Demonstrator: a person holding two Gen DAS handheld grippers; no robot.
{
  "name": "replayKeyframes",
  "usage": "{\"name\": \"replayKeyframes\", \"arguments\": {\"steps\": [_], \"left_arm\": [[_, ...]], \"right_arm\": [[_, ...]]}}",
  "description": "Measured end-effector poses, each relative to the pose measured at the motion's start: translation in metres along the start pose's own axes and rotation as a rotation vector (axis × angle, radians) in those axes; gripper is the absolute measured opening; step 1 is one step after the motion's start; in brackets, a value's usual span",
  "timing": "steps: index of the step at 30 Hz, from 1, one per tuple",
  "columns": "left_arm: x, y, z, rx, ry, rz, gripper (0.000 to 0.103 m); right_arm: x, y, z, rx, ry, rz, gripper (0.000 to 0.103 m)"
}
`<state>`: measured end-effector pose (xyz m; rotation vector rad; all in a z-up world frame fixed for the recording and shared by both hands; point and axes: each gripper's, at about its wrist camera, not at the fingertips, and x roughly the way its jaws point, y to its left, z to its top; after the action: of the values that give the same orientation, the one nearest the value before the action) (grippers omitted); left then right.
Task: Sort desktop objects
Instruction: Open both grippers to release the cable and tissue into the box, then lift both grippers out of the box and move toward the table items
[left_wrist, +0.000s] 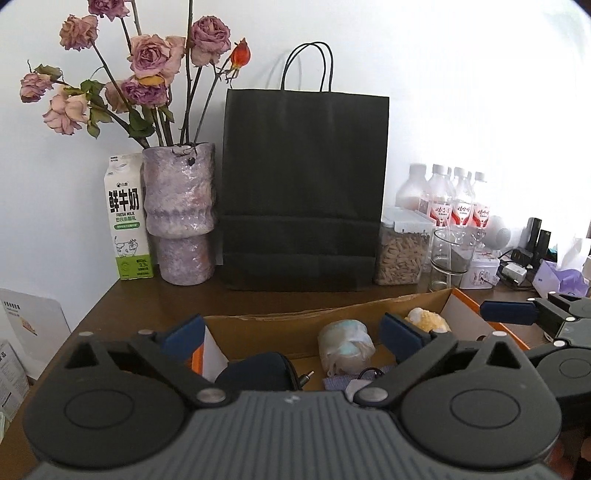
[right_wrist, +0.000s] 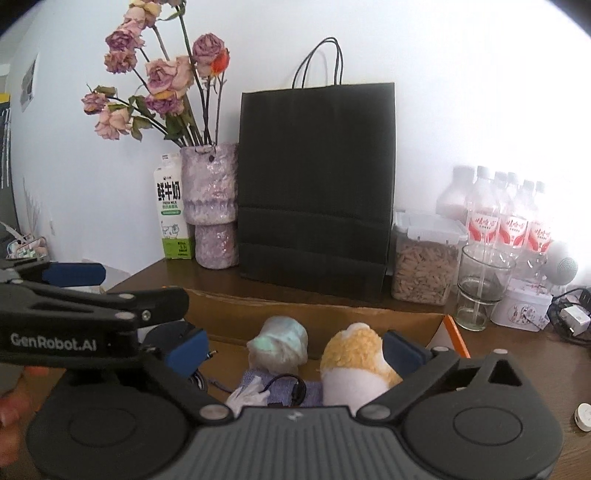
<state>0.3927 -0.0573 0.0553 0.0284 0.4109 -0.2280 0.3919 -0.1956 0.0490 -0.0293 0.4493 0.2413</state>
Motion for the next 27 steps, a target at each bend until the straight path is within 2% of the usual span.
{"name": "replayKeyframes", "arguments": {"steps": [8,15,27], "left_arm": [[-0.021,0.003,0.002,-0.015,-0.030,0.032,0.103],[-0.057,0.006,0.001,-0.010,-0.044,0.063,0.103],[-0.112,0.019,-0.027,-0.012,-0.011,0.124,0.103]], "right_arm": [[-0.017,0.004,0.005,-0.011,-0.029,-0.010,0.101],[-0.052,0.011,0.004,-0.017,-0.059,-0.006,0.101],[-0.116,0.013,-0.026,-0.035,-0.047,-0.035,0.102]]}}
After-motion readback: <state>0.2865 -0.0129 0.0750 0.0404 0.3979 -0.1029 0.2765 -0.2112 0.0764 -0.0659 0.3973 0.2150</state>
